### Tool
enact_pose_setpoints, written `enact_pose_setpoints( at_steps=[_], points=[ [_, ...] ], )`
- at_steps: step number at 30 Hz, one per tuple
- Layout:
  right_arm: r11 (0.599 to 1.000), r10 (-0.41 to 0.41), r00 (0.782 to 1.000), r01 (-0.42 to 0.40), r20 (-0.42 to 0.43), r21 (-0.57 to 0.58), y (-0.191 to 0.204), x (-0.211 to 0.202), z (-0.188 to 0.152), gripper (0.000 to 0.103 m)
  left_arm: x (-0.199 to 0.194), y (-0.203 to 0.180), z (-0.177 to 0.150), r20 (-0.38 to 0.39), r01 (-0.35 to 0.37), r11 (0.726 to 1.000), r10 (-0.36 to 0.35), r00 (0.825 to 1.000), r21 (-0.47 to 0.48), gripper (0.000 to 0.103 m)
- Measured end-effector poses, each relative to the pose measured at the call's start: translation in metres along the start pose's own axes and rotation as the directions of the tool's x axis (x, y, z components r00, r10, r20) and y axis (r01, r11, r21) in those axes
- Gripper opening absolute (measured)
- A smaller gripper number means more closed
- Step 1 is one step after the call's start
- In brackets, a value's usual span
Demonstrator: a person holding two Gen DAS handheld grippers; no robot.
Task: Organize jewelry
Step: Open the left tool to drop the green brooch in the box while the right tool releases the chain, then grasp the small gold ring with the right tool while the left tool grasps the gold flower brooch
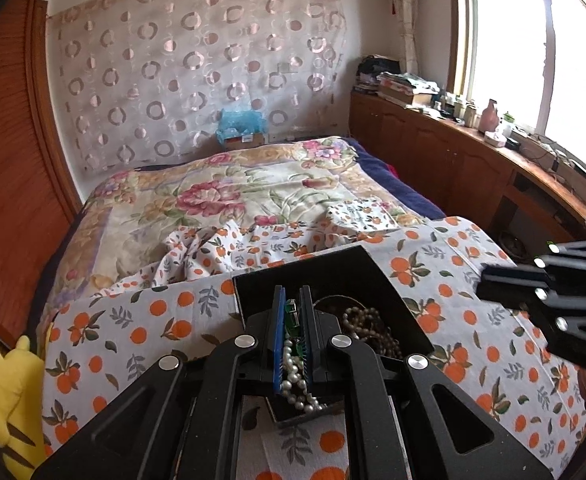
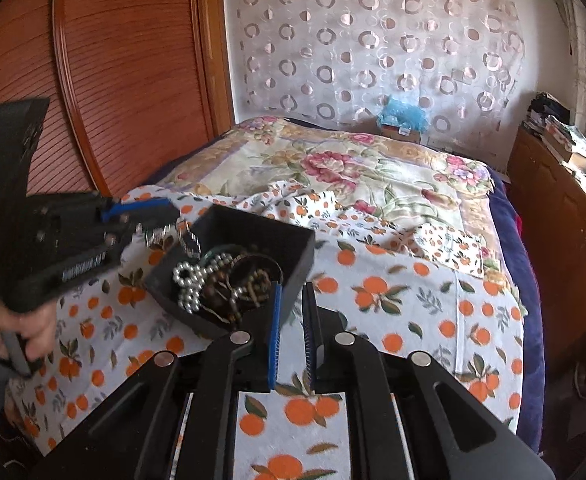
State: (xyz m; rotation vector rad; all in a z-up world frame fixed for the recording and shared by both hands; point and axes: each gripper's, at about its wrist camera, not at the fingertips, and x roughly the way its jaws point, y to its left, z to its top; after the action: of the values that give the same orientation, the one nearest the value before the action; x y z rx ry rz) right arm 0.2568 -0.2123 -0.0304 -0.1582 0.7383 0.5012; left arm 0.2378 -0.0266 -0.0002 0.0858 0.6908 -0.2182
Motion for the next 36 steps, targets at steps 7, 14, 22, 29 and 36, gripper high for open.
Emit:
enact_pose_setpoints(
  at_steps=[7,14,22,29,36],
  points=[
    [1.000,0.011,1.000,-0.011,-0.002,0.002,-0.002,-0.005,-0.027,0.012,0.000,0.001,-0.012,-0.024,-0.003,1.000,0.003,1.000,0.000,0.012],
    [0.999,0.036,0.999,-0.036,-0.003,-0.027,0.013,-0.014,-0.054,0.012,-0.021,-0.006,-0.034,-0.008,0.000,1.000,0.000,1.000,0.025,0.020],
    [0.997,0.069,0.997,-0.070,-0.016,-0.036,0.032,-0.022,-0.092,0.015,-0.046,-0.018,-0.061,0.000,-0.005,0.999,0.005,1.000,0.050,0.048],
    [0.996,0.080,0.996,-0.082,-0.042,-0.038,0.041,-0.025,-0.117,0.028,-0.058,-0.028,-0.084,-0.005,-0.004,0.998,0.005,1.000,0.057,0.081],
    [0.994,0.099,0.992,-0.103,-0.078,-0.041,0.050,-0.023,-0.135,0.030,-0.064,-0.026,-0.112,-0.044,0.026,0.999,-0.025,0.999,0.024,0.082]
  ],
)
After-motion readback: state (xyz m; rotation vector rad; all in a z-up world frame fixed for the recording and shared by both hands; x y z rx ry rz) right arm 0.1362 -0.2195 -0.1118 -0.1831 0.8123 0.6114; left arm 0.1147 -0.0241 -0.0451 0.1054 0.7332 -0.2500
